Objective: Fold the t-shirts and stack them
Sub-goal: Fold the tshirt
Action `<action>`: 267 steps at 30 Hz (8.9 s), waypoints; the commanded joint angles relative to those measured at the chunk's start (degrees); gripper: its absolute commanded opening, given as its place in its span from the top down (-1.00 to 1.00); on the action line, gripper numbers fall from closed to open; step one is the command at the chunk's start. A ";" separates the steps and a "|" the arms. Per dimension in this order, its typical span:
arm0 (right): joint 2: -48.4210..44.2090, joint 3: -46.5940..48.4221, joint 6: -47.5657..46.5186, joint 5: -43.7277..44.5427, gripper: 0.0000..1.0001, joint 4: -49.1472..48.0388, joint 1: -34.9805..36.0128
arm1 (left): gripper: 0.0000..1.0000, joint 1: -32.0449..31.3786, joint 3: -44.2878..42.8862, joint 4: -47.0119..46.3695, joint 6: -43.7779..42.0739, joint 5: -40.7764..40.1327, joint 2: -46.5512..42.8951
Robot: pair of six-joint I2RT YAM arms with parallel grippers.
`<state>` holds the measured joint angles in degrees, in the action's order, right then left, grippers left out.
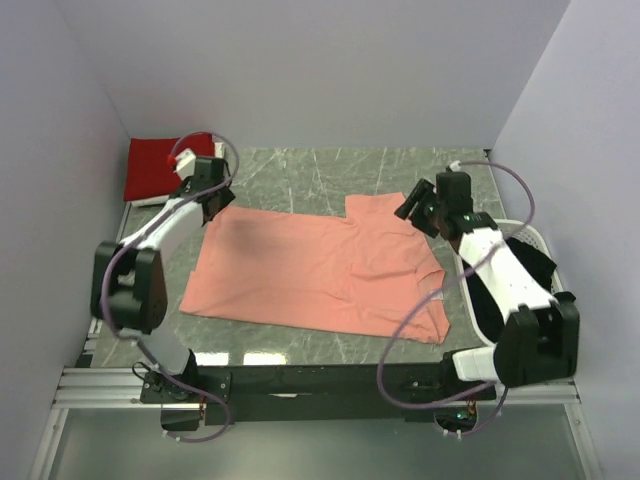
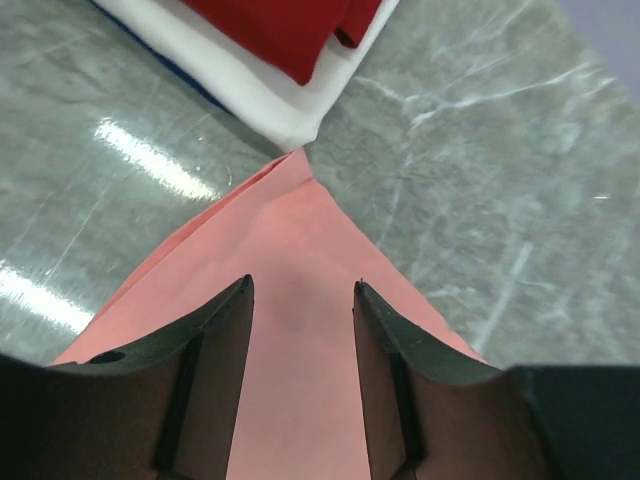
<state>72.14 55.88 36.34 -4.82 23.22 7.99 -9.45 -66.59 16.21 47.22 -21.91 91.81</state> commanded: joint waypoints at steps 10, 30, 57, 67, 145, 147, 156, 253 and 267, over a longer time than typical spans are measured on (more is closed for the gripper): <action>23.21 16.45 -5.66 -4.23 -0.23 -10.04 -0.08 | 0.03 -2.24 -20.68 3.39 -3.89 -6.56 22.97; 29.99 16.90 -6.10 -7.40 -0.18 -11.36 -0.08 | 0.02 4.70 -33.42 5.68 -3.71 -4.37 36.77; 31.66 18.57 -6.01 -8.01 -0.15 -10.48 -0.08 | 0.01 0.23 -35.19 6.20 -9.78 -14.56 33.17; 31.75 18.83 -6.72 -8.10 -0.14 -9.86 -0.08 | 0.07 -1.62 -35.54 13.15 -5.91 -18.16 36.33; 56.18 48.09 -5.31 8.69 -0.26 3.67 -3.77 | 0.99 -2.15 -25.52 7.88 -11.27 -11.58 30.45; 58.01 50.37 -4.96 8.60 -0.28 4.37 -3.86 | 0.99 -2.15 -25.17 7.61 -11.19 -11.23 30.36; 61.55 55.40 -4.17 6.49 0.03 8.77 -3.51 | 0.99 -2.15 -25.17 7.35 -10.84 -10.96 30.80; -26.52 -30.48 0.58 -8.80 -0.14 -8.55 -1.92 | -0.04 8.66 17.45 -15.50 4.64 -5.07 -4.26; 0.44 -12.82 -2.94 1.13 -0.16 -14.35 3.87 | -0.14 1.20 20.18 -19.89 5.34 2.48 -10.60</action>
<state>66.98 38.76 35.51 -6.90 11.99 10.37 -6.59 -47.88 -0.01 51.83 -22.59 82.87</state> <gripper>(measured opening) 0.580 0.570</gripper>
